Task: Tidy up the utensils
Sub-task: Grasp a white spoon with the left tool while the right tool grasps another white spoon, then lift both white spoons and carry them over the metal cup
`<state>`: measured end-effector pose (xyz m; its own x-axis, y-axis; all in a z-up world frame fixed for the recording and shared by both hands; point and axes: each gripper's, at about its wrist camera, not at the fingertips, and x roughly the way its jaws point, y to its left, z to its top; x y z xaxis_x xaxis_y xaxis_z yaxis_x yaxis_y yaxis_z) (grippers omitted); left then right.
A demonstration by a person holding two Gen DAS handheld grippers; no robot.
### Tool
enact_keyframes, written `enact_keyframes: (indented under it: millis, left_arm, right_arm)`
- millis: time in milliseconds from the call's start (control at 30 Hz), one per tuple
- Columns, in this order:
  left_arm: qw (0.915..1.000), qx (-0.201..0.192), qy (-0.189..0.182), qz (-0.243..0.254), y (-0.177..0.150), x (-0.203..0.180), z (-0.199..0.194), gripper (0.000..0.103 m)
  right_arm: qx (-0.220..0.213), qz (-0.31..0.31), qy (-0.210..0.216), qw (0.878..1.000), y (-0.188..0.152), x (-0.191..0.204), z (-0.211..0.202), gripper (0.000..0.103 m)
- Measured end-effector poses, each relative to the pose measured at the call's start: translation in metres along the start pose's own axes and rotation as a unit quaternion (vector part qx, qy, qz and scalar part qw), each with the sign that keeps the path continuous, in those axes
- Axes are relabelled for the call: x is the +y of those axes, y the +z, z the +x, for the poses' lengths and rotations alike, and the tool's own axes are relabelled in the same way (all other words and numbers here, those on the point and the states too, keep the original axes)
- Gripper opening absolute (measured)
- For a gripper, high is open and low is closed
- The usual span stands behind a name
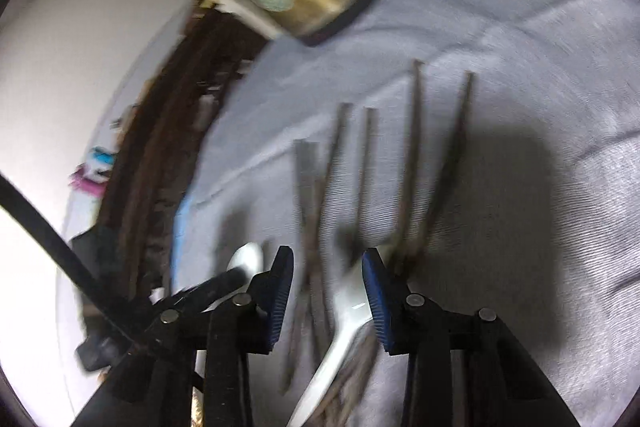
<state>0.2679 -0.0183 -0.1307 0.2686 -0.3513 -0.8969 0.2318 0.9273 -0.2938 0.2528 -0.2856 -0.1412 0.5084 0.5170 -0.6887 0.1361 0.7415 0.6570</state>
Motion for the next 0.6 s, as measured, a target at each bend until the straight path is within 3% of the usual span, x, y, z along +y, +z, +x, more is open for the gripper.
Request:
enact_keyframes:
  millis: [67,133,200,267,433,500,567,600]
  left_arm:
    - [0.9999,-0.003,0.003,0.014,0.003,-0.003,-0.001,0.007]
    - [0.9996,-0.007,0.007,0.026,0.008,-0.005,-0.002,0.019]
    - [0.9992,0.0,0.003,0.04,0.012,-0.01,0.002,0.038]
    - [0.9986,0.015,0.012,0.05,0.015,-0.013,0.01,0.042]
    - [0.9985,0.012,0.02,0.05,0.022,-0.013,0.015,0.042]
    - [0.9981,0.007,0.03,0.053,0.026,-0.015,0.017,0.026]
    - [0.9971,0.003,0.038,0.066,0.027,-0.019,0.019,0.026]
    - [0.9968,0.002,0.041,0.068,0.025,-0.021,0.019,0.026]
  right_arm:
    - [0.005,0.006,-0.028,1.0,0.0,-0.003,-0.004,0.034]
    - [0.01,0.001,-0.069,0.998,0.0,-0.007,-0.006,0.035]
    - [0.029,0.008,-0.074,0.997,0.0,-0.013,-0.009,0.035]
    - [0.05,0.006,-0.086,0.995,0.002,-0.01,-0.007,0.037]
    - [0.069,-0.065,-0.162,0.982,0.001,0.018,0.004,0.037]
    - [0.079,-0.099,-0.187,0.974,-0.002,0.029,0.01,0.039]
    - [0.085,-0.133,-0.209,0.965,-0.004,0.04,0.017,0.037]
    - [0.086,-0.146,-0.217,0.961,-0.004,0.044,0.021,0.03]
